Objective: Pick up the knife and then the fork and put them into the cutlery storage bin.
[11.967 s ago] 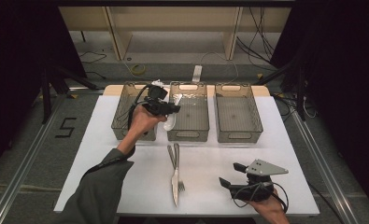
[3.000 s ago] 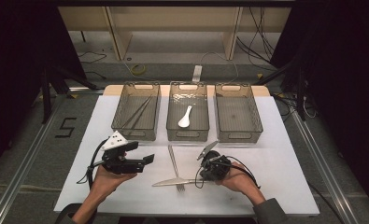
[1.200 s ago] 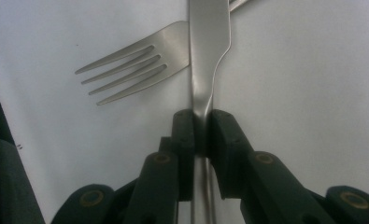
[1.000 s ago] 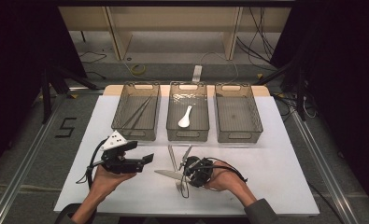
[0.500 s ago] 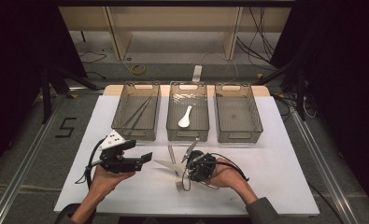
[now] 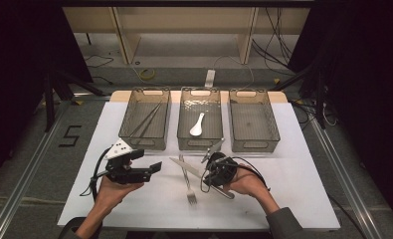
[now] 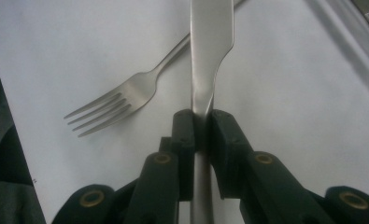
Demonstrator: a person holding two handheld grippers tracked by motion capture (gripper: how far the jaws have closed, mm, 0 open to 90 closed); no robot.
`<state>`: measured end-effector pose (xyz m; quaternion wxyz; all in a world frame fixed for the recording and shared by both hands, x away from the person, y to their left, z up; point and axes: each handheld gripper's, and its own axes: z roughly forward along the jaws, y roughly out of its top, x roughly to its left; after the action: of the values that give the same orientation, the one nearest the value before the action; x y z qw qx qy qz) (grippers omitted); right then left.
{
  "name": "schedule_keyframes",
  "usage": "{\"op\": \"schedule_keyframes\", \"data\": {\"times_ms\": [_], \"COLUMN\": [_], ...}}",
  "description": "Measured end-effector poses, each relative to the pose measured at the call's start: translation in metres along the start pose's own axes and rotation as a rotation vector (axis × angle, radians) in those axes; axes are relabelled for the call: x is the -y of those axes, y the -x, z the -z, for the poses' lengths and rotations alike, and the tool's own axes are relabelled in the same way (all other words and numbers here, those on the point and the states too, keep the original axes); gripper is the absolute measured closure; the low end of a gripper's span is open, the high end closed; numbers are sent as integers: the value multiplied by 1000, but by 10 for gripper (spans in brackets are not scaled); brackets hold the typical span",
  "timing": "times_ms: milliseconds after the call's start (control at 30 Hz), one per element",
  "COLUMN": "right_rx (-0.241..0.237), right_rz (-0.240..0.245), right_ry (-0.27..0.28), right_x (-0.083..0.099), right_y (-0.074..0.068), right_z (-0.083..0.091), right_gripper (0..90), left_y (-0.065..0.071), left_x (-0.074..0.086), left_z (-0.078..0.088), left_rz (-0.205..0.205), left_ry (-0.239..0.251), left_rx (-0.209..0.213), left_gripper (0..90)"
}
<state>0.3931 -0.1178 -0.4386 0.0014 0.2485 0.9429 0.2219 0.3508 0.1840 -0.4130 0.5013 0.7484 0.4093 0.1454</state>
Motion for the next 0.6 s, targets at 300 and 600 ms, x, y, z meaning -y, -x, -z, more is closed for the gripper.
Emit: {"op": "schedule_keyframes", "data": {"times_ms": [300,600], "right_rx": [-7,17], "right_rz": [-20,-57], "right_ry": [25,113], "right_x": [1,-2], "right_y": [8,23], "right_z": [4,38], "right_gripper": [810,810], "left_y": [0,0], "left_x": [0,0], "left_z": [0,-1], "left_rz": [1,3], "left_ry": [-2,-2], "left_rx": [0,1], "left_gripper": [170,170]}}
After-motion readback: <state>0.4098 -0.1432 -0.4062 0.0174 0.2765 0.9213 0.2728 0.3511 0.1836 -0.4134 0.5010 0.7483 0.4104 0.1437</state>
